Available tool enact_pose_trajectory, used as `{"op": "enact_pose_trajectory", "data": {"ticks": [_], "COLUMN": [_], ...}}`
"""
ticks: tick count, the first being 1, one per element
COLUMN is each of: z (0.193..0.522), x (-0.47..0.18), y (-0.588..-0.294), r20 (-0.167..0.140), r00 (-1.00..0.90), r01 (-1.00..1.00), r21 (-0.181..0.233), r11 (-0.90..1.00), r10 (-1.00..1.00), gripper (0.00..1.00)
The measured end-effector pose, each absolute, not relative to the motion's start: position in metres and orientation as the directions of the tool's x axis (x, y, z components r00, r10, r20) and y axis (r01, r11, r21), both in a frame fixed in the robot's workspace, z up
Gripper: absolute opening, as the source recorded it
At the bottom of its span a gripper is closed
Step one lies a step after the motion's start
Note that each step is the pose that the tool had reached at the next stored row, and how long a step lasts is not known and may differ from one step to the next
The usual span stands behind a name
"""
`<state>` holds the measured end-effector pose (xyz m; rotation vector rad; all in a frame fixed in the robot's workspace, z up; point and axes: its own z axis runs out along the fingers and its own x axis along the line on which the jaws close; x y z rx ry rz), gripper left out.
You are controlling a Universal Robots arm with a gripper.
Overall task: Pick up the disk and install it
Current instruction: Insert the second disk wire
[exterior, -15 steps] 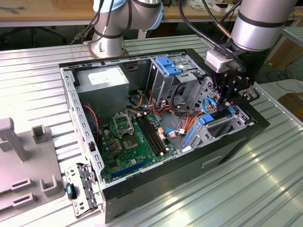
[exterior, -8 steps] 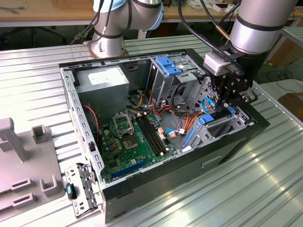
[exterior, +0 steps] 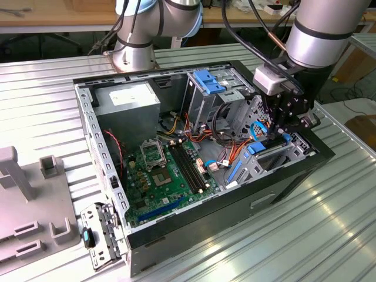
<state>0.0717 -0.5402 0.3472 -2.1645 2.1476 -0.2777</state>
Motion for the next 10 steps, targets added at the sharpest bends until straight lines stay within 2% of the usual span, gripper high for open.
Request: {"op": "enact_pose_trajectory", "data": {"ticks": [10], "z": [0.3433], "x": [0.0722], "y": [-0.5411], "r20": [0.072], "r00": [0.001], "r01": [-0.983], "r21": [-0.183], "r11": [-0.014], "r10": [-0.997], "gripper": [0.16]}}
